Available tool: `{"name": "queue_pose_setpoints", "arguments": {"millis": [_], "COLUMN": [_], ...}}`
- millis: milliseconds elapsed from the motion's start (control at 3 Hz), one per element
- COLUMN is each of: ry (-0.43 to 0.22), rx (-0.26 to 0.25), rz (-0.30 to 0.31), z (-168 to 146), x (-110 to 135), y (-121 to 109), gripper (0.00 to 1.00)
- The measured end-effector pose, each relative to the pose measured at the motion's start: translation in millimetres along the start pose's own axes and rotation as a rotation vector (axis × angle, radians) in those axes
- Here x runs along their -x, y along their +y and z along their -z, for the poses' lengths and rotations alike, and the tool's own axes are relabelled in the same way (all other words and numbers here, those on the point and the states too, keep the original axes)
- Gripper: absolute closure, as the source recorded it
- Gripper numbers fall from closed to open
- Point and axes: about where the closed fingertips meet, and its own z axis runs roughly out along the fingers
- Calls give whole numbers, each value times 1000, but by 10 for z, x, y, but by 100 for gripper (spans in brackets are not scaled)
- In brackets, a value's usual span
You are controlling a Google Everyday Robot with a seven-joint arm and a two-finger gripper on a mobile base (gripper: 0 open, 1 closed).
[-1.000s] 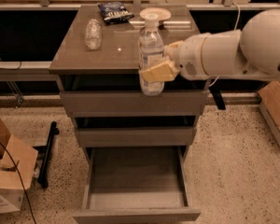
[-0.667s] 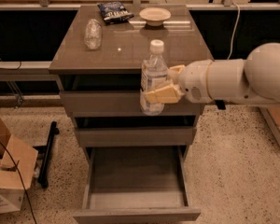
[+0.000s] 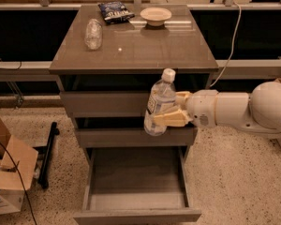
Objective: Place blue plastic bottle into bottom drawer
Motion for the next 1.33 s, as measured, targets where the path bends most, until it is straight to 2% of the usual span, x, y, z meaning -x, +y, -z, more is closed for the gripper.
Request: {"name": "queue_pose_setpoints", "arguments": {"millis": [333,667,1000,1333], "ry": [15,29,55,55], "rx": [30,62,77,85], "rz": [22,82,106,97], "z": [-252,-577,-847,-882], "x": [-310,-728,-1275,-1354], "y": [8,-68,-227,-216], "gripper": [100,100,100,100]}}
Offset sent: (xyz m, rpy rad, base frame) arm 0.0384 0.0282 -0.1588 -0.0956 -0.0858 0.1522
